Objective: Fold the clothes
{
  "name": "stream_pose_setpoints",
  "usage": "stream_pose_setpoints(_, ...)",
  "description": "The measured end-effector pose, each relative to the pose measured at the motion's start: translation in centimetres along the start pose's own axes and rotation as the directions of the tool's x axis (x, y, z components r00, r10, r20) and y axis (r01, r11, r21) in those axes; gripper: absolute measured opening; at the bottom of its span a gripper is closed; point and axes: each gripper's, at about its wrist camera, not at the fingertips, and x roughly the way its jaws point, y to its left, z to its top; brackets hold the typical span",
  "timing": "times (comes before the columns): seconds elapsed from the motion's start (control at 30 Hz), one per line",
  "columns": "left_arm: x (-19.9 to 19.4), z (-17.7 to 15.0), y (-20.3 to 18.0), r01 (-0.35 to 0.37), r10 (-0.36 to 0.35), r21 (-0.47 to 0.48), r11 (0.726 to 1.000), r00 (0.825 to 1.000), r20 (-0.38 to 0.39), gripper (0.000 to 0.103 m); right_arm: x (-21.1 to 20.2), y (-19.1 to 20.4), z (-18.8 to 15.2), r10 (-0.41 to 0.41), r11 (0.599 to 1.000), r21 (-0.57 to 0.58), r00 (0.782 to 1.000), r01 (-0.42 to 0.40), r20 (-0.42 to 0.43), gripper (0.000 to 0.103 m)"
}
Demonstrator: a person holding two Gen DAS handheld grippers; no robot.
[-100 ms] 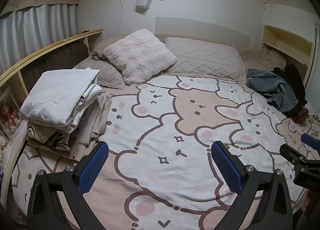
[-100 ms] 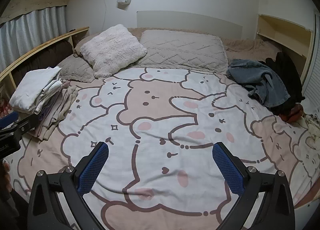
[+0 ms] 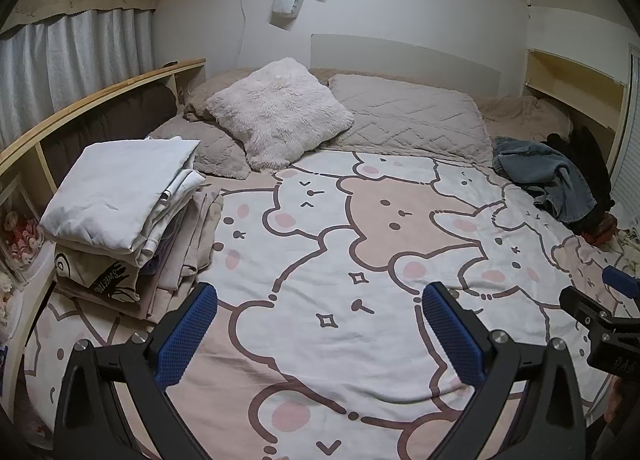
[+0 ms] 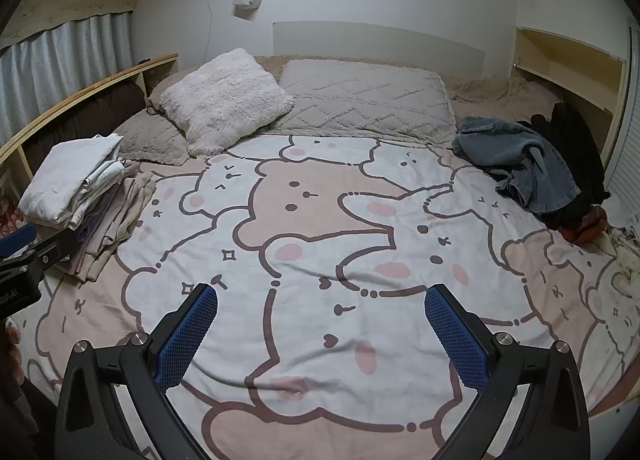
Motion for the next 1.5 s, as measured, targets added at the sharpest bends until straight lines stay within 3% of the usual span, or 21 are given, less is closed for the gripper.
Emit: stream_pose_setpoints(1.5,0.8,-0.6,0.1,-0.009,0.010,0.022,1.000,0.999,-0.034,0.103,1.0,0.1,0.1,-0.010,1.000,0.001,1.000,0.010,-0.028,0.103)
